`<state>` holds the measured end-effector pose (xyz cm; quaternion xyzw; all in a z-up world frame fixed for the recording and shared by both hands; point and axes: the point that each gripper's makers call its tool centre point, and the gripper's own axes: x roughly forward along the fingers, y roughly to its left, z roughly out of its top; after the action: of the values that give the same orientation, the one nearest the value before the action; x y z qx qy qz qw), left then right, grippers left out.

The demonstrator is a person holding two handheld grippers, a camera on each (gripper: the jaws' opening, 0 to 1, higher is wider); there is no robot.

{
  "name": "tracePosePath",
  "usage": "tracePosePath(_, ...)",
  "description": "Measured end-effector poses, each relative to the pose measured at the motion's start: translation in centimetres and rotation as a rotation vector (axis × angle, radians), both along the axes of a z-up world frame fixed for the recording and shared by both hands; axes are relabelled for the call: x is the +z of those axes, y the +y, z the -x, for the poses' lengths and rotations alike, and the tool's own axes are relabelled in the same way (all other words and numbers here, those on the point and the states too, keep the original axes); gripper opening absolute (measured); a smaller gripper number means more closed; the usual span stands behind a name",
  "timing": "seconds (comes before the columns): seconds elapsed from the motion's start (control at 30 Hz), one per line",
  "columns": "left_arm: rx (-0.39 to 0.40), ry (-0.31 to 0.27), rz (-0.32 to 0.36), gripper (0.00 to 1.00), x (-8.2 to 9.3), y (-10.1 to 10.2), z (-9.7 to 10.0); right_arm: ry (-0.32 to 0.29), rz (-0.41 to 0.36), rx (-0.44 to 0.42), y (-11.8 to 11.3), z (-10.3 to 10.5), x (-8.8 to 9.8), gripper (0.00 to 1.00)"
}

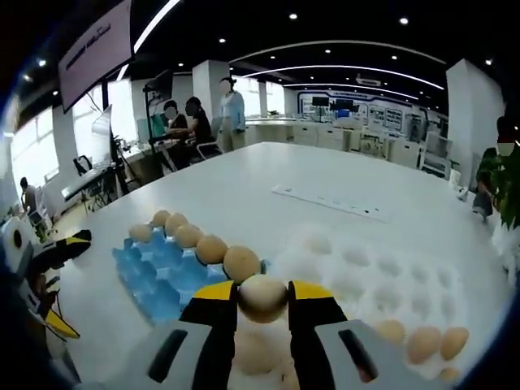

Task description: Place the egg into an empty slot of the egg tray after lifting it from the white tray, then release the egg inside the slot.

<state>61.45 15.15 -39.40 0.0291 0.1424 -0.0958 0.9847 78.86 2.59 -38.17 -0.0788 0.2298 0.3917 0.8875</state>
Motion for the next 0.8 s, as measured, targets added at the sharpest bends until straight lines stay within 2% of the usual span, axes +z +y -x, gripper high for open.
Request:
tracePosePath(0.27, -0.006, 0.009, 0.009, 1.00, -0.3, -0.1, 0.0, 0.003, -0.020, 0.057, 2.3, 0.9, 0.2, 0.25)
tracePosePath(0.53, 0.007, 0.012, 0.012, 1.00, -0.5, 1.7, -0.4, 0.000, -0.022, 0.098, 4.2, 1.4, 0.0, 0.25)
tracePosePath(0.8, 0.007, 0.013, 0.015, 1.00, -0.6, 1.5, -0.1, 0.002, -0.025, 0.138, 5.7, 2.3, -0.3, 0.25)
